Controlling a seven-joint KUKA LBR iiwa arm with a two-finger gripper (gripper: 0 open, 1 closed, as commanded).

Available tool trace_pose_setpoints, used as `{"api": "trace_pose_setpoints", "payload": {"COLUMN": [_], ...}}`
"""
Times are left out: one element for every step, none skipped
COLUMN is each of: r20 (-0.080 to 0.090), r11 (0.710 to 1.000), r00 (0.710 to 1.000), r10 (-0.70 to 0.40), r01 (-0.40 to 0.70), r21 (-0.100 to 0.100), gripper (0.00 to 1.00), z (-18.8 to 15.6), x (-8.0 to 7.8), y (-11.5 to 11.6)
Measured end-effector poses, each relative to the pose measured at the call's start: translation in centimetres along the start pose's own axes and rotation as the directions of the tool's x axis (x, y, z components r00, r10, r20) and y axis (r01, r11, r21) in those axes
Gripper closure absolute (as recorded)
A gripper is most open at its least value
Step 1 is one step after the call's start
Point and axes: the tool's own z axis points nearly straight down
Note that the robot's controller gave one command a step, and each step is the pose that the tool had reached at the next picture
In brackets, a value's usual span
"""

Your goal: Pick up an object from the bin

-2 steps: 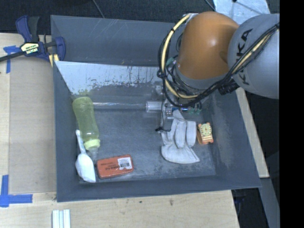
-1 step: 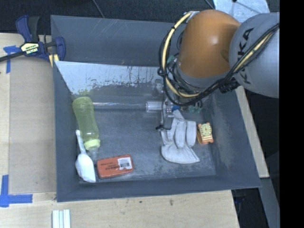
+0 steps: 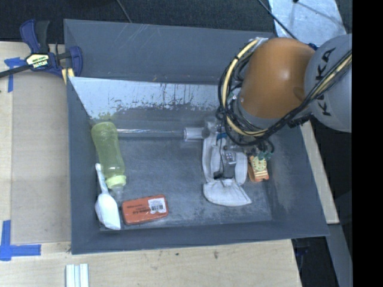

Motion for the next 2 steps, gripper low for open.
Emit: {"api": "trace_pose_setpoints", "payload": {"r20": [-0.010, -0.008], "r11": [0.994, 1.000], "r00": [0.994, 1.000], "r10": [-0.109, -0.018], "r01": [0.109, 0.018], "r21": [0.001, 0.001], "gripper": [0.00, 0.00], "z": [2.9, 5.4], "x": [4.7, 3.4], "y": [-5.7, -5.6]}}
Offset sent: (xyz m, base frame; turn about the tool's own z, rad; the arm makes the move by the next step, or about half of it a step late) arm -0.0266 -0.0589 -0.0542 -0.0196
